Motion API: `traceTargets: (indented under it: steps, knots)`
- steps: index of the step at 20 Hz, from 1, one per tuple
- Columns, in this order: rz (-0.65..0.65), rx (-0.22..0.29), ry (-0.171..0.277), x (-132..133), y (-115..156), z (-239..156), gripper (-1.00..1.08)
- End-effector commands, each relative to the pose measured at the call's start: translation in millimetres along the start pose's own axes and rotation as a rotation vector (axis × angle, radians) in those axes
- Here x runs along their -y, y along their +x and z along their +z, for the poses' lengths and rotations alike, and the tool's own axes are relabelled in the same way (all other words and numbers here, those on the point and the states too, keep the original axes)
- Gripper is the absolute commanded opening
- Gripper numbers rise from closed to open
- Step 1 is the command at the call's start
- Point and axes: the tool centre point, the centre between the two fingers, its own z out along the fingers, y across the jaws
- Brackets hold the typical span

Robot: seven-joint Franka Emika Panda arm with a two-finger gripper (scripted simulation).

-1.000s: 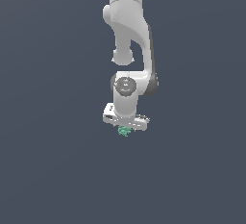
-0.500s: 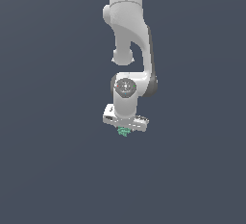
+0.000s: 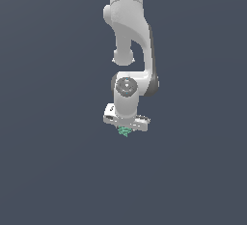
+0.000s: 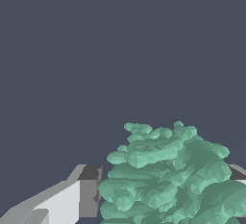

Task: Pick up the object and move it to a goal position.

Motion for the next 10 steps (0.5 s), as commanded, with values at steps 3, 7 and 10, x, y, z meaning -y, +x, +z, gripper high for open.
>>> traceTargets:
  steps: [3, 7, 10]
  knots:
    - [0.000, -0.001, 0.000, 3, -3, -16, -1.00]
    - [0.000, -0.001, 0.000, 6, -7, -40, -1.00]
    - [0.000, -0.001, 0.000, 10, -12, -64, -1.00]
